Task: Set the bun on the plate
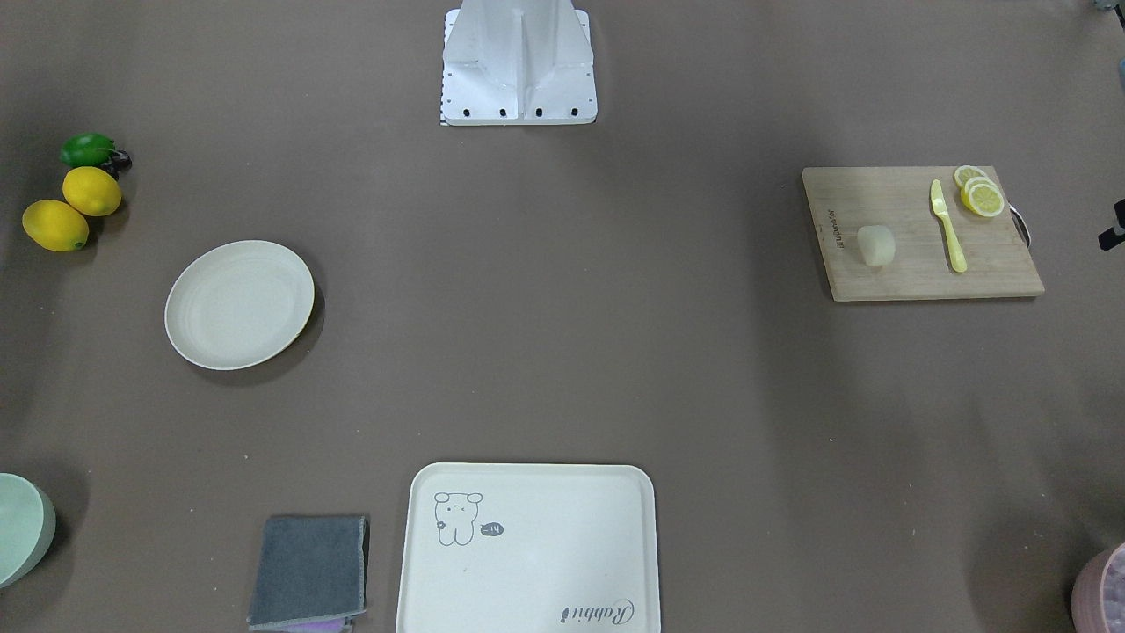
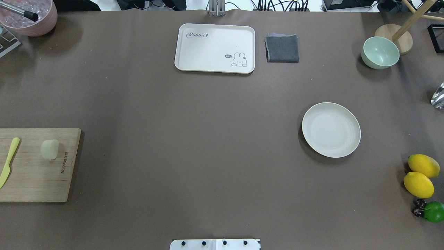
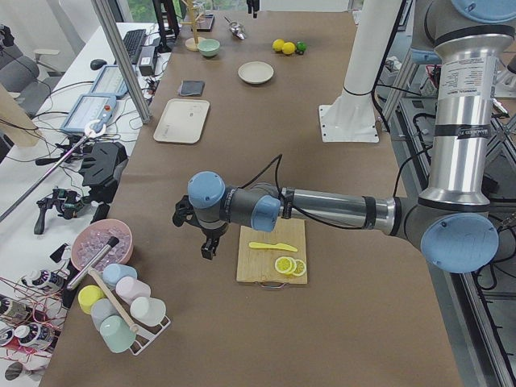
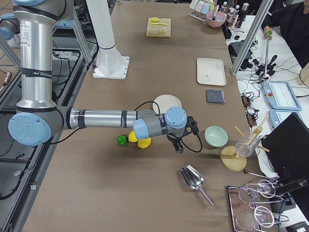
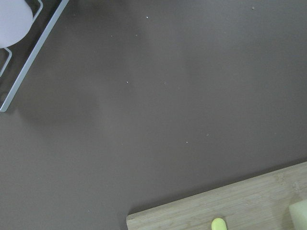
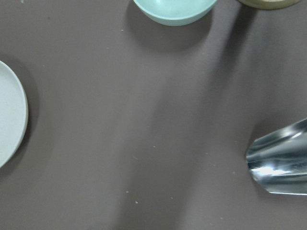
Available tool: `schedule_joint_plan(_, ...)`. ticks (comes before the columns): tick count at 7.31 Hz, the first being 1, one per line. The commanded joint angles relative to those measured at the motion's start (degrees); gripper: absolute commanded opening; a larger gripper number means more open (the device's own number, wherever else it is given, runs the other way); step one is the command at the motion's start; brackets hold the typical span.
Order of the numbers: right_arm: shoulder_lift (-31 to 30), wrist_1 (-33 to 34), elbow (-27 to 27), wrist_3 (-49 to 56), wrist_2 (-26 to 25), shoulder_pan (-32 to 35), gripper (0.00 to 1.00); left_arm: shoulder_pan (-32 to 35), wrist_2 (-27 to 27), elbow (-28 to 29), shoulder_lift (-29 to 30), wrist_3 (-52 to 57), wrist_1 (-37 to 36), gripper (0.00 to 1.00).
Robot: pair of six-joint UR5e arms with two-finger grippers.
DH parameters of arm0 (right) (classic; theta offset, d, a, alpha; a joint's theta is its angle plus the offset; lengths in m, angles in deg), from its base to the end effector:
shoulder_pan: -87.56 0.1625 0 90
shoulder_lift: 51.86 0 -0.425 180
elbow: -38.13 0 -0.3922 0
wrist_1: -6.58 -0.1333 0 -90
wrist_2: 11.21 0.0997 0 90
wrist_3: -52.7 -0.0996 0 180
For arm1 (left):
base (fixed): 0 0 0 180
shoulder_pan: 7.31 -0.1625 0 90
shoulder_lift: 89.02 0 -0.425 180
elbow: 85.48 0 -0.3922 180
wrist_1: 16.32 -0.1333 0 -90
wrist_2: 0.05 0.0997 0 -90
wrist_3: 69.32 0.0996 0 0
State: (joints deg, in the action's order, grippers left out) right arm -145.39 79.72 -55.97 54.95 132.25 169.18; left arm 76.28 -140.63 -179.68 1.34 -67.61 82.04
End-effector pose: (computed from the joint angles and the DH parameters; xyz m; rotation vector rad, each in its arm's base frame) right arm -0.0171 -0.4815 0.6095 0.2327 -0.9427 -0.3127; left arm 0.0004 -0.5081 0.5957 0.1748 0.8886 0.2314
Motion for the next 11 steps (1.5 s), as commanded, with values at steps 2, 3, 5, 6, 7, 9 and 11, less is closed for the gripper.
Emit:
schedule_joint_plan(2,2.2,-12.7,0.1,-27.8,-2.8,-13.1,0.96,-0.9,-0.1,0.5,-0.2,-2.1,0.0,0.97)
schedule_joint_plan(3,3.4,-15.6,0.5,-33.2,-6.9,-17.8,0.97,-0.9,-0.1,0.5,-0.2,-4.2,0.0,0.97)
schedule_joint_plan(5,6.3,-15.7,2.8,-37.7,-7.3,-22.5,0.98,-0.9,-0.1,0.9,-0.2,-4.3,0.1,0.97)
schedule_joint_plan(6,7.3,-16.1,4.1,-37.6,-7.2,-23.9,0.97,-0.9,-0.1,0.7,-0.3,-4.3,0.1,0.97)
schedule_joint_plan(7,7.8,-16.7,4.4,-37.9,-7.4,-24.7,0.9,-0.9,-0.1,0.6,-0.3,-4.4,0.1,0.97)
schedule_joint_plan(9,9.7,-17.2,6.9,-38.6,-7.6,-26.0,0.9,-0.9,-0.1,0.4,-0.6,-4.3,0.1,0.97)
schedule_joint_plan(11,10.6,-17.2,7.4,-38.8,-7.6,-27.3,0.48,-0.9,-0.1,0.4,-0.5,-4.3,0.1,0.97)
